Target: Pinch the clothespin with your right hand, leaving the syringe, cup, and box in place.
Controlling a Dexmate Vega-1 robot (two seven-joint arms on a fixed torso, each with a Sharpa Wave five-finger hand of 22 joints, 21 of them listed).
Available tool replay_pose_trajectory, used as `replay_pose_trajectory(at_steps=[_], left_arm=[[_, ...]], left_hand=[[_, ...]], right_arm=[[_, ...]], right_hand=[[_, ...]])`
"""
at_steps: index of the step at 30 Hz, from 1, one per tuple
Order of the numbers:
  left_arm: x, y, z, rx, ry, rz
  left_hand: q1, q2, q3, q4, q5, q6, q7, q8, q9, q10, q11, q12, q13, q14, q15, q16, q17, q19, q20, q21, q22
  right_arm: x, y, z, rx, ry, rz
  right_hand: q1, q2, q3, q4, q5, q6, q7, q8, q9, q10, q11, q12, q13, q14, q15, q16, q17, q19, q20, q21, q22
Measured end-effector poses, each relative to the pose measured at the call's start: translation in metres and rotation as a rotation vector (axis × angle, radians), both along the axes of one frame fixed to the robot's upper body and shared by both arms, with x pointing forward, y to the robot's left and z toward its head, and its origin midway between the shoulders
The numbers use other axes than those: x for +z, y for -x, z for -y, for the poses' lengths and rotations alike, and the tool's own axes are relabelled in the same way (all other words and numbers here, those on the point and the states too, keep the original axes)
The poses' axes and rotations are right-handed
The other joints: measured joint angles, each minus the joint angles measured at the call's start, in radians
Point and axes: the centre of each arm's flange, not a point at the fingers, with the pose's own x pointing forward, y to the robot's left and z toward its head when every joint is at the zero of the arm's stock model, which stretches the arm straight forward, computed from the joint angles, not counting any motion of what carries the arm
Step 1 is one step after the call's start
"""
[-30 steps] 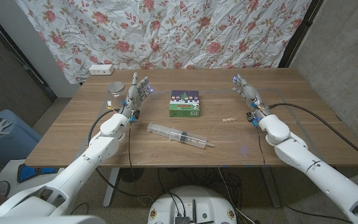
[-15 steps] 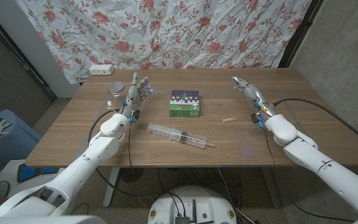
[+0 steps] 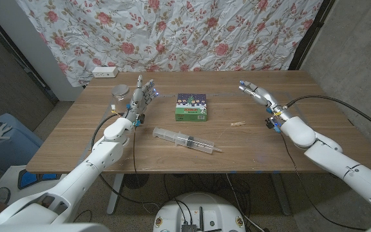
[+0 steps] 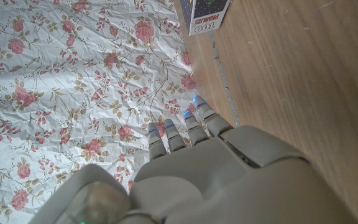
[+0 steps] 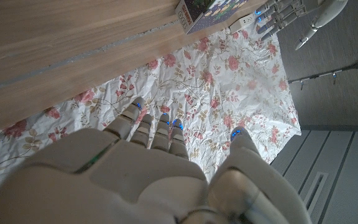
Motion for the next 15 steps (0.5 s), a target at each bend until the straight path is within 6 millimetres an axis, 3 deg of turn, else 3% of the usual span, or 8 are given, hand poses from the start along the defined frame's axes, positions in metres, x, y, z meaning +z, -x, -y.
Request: replay_pose_trajectory(at_steps=[11, 15], left_arm=[[0.000, 0.000, 0.000, 0.000, -0.001, 0.000], [0.000, 0.000, 0.000, 0.000, -0.001, 0.000]], left_hand=[[0.000, 0.000, 0.000, 0.000, 0.000, 0.000, 0.000, 0.000, 0.000, 0.000, 0.000, 0.000, 0.000, 0.000, 0.000, 0.000, 0.000, 0.000, 0.000, 0.000, 0.000], [0.000, 0.000, 0.000, 0.000, 0.000, 0.000, 0.000, 0.000, 0.000, 0.000, 0.000, 0.000, 0.000, 0.000, 0.000, 0.000, 0.000, 0.000, 0.000, 0.000, 0.000]], right_arm=[[0.009, 0.013, 0.002, -0.065, 0.141, 0.018], [0.012, 0.017, 0.003, -0.084, 0.183, 0.021]], right_hand=[[0.042, -0.005, 0.018, -0.045, 0.000, -0.021, -0.021, 0.000, 0.000, -0.005, -0.005, 0.000, 0.003, -0.028, 0.006, 0.000, -0.009, -0.019, 0.019, 0.000, 0.000], [0.062, -0.010, 0.029, -0.065, 0.000, -0.022, -0.043, 0.000, 0.005, -0.009, -0.009, 0.000, 0.003, -0.037, -0.002, 0.000, -0.012, -0.019, 0.019, 0.000, 0.000]])
